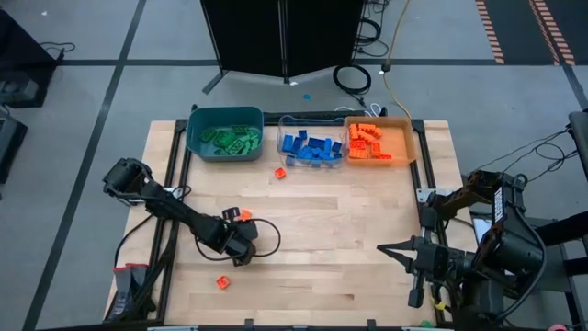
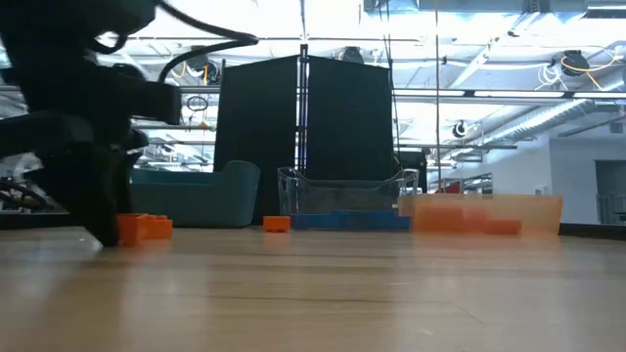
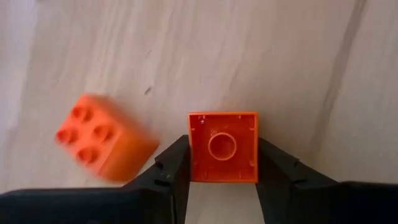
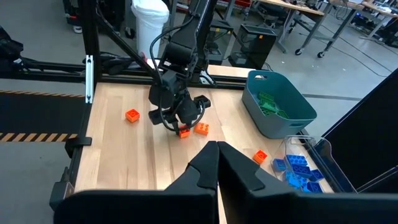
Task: Sort blocks
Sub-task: Put the orange game piece into the orange transparent bin
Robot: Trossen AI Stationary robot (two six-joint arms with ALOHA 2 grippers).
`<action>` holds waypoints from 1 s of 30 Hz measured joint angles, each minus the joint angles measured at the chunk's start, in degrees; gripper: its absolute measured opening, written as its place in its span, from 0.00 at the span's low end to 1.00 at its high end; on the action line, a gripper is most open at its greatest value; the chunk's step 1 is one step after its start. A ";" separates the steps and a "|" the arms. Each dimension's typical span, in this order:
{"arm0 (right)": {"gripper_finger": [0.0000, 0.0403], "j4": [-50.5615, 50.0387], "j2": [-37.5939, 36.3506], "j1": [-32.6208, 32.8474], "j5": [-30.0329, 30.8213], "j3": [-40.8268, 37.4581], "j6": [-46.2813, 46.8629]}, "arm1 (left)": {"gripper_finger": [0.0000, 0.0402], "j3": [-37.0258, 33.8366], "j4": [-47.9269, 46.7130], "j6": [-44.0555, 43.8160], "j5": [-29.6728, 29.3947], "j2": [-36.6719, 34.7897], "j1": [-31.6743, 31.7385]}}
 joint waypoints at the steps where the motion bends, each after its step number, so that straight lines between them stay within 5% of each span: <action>1: 0.00 0.00 0.00 0.00 0.01 -0.02 0.00 | 0.32 0.88 0.49 -0.79 0.18 0.25 0.12; 7: 0.00 0.24 0.00 -0.02 0.01 0.00 0.00 | 0.32 8.65 1.54 -4.14 -1.57 0.14 2.61; 15: 0.00 0.31 0.00 -0.02 0.01 -0.02 0.00 | 0.32 17.65 14.36 3.75 -15.05 0.03 14.04; 21: 0.00 0.33 0.00 -0.02 0.18 -0.01 -0.01 | 0.32 21.83 34.82 14.54 -11.06 1.75 27.82; 30: 0.00 -0.11 0.00 -0.02 0.16 0.00 -0.31 | 0.32 45.04 34.58 21.39 -1.44 17.18 39.90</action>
